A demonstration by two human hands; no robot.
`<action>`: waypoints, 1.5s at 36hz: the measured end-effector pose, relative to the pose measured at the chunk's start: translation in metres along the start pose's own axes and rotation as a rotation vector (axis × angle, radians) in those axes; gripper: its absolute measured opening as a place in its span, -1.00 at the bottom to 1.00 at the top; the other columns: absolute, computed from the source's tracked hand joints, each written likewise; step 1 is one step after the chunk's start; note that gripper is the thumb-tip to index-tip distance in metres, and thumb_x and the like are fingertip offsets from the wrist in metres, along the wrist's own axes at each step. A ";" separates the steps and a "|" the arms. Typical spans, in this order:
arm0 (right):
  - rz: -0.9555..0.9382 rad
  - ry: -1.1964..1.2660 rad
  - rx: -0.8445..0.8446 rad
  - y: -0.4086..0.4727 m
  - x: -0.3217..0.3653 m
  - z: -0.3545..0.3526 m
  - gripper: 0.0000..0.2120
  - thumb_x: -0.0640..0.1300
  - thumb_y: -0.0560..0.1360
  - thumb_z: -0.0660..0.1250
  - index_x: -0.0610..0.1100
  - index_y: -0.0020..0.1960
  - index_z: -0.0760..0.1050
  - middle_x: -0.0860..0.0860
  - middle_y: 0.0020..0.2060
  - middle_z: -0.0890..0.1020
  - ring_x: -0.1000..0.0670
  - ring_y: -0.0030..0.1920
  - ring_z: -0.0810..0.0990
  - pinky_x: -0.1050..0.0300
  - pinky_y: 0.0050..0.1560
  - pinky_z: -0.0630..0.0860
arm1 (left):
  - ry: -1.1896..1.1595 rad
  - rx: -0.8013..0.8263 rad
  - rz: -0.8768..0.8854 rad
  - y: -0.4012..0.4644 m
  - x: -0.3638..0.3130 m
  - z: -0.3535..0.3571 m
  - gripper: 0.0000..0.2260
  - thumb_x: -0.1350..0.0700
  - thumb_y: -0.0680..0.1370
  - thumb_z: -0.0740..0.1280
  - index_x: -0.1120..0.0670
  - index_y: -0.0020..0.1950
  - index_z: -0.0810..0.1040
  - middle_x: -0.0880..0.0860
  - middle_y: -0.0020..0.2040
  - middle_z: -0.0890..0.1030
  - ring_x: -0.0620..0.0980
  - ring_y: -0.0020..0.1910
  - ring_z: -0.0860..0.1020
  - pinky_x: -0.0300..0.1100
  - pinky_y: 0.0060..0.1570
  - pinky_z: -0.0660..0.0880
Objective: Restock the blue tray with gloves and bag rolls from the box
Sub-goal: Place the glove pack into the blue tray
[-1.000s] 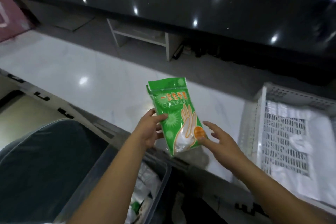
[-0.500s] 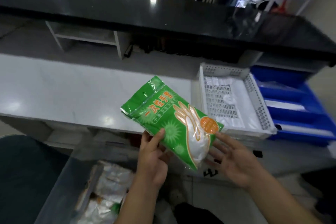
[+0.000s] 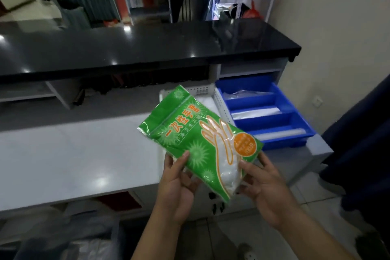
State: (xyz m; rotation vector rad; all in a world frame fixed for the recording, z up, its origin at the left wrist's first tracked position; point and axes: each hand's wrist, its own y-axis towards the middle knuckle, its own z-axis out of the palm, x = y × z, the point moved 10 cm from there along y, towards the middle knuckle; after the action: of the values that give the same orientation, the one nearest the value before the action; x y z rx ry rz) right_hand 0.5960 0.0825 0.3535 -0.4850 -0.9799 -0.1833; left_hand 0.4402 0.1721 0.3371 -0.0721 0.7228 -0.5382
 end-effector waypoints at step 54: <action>-0.167 -0.571 -0.223 0.361 0.261 -0.190 -0.83 -0.27 0.50 0.41 -0.07 -0.18 0.70 0.04 -0.28 0.73 0.08 -0.22 0.71 0.02 -0.15 0.67 | 0.902 -0.039 0.205 0.371 0.005 0.151 -0.61 0.51 0.46 0.29 0.03 -0.14 0.68 -0.07 -0.22 0.73 -0.17 -0.21 0.69 -0.37 -0.29 0.56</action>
State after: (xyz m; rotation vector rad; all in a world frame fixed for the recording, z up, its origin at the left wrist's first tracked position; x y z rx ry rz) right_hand 1.0138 0.3270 0.3705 -0.6788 -1.5711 -0.3163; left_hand 0.7055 0.4716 0.3576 0.2238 1.6005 -0.3425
